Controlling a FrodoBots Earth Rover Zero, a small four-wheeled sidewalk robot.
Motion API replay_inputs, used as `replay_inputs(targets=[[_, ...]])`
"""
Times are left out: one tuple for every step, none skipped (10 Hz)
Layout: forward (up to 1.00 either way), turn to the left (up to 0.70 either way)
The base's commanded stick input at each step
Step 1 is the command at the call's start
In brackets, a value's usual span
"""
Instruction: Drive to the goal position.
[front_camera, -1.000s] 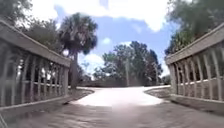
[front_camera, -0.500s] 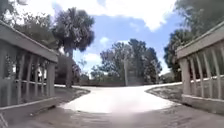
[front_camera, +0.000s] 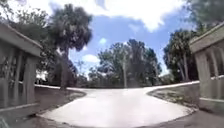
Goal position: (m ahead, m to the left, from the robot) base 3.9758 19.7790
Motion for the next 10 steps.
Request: replay_inputs(targets=[[1.00,0.00],[1.00,0.00],[1.00,0.00],[1.00,0.00],[1.00,0.00],[1.00,0.00],[1.00,0.00],[1.00,0.00],[1.00,0.00],[1.00,0.00]])
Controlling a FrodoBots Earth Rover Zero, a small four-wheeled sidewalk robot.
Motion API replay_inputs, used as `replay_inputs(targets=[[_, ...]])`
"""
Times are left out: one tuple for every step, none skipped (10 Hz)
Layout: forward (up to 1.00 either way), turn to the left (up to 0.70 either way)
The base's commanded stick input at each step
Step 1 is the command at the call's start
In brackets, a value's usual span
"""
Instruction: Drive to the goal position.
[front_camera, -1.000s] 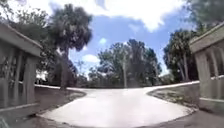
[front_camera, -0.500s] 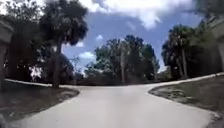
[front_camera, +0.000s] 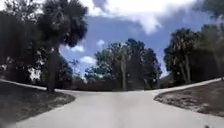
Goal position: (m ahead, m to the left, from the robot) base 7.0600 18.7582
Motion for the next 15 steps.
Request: replay_inputs(targets=[[1.00,0.00],[1.00,0.00],[1.00,0.00],[1.00,0.00],[1.00,0.00],[1.00,0.00],[1.00,0.00],[1.00,0.05],[1.00,0.34],[1.00,0.40],[1.00,0.40],[1.00,0.40],[1.00,0.40],[1.00,0.40],[1.00,0.40]])
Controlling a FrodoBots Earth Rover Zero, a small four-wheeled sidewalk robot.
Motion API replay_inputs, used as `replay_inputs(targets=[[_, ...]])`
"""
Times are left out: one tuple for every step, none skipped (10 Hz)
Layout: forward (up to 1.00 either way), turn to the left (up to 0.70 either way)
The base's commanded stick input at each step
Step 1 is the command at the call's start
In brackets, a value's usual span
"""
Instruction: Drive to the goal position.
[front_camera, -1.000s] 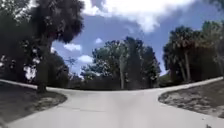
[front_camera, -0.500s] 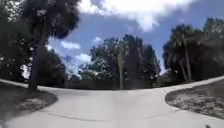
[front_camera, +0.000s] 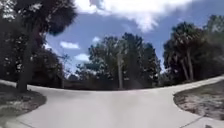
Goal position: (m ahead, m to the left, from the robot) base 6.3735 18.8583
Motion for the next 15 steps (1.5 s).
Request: replay_inputs(targets=[[1.00,0.40],[1.00,0.40],[1.00,0.40],[1.00,0.21],[1.00,0.00],[1.00,0.00],[1.00,0.00],[1.00,0.00],[1.00,0.00],[1.00,0.00],[1.00,0.00],[1.00,0.00],[1.00,0.00],[1.00,0.00],[1.00,0.10]])
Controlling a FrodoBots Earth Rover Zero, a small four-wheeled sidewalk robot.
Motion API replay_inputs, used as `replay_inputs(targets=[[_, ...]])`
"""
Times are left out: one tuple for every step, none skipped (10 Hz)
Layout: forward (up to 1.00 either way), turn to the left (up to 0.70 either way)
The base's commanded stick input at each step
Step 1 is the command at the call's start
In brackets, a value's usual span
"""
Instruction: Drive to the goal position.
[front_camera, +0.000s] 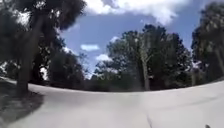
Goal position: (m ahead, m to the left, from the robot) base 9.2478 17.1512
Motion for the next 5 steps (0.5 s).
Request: replay_inputs(targets=[[1.00,0.40],[1.00,0.40],[1.00,0.40],[1.00,0.40],[1.00,0.40]])
